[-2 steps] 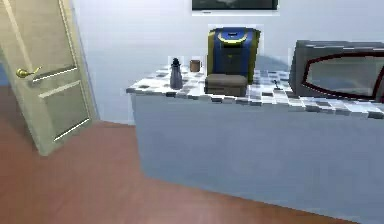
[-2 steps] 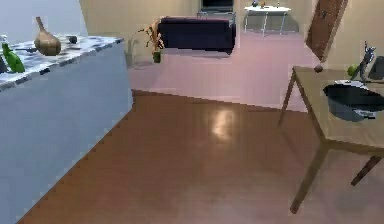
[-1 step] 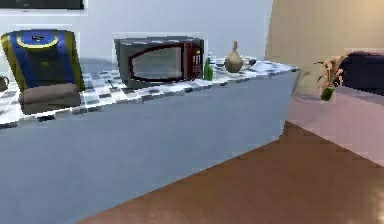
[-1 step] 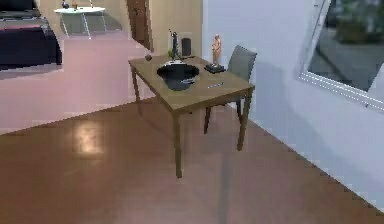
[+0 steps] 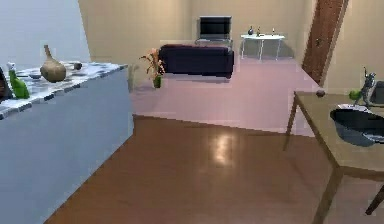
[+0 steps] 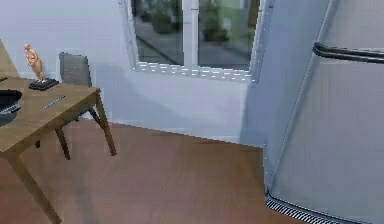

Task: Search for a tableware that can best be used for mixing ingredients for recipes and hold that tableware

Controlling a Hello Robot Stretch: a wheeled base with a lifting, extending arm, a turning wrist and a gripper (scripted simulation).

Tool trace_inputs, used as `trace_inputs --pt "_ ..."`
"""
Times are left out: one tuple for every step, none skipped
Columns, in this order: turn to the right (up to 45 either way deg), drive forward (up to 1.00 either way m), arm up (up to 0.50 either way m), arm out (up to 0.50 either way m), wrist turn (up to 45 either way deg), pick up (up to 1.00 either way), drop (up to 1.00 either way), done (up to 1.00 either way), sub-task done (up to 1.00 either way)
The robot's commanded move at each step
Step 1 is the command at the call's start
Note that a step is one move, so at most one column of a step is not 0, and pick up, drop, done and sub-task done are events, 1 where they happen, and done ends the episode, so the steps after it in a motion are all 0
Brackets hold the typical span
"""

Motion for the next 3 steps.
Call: trace_inputs --pt "9.0 0.0 0.0 0.0 0.0 0.0 0.0 0.0 0.0" --pt "0.0 0.85 0.0 0.0 0.0 0.0 0.0 0.0 0.0" --pt "6.0 0.0 0.0 0.0 0.0 0.0 0.0 0.0 0.0"
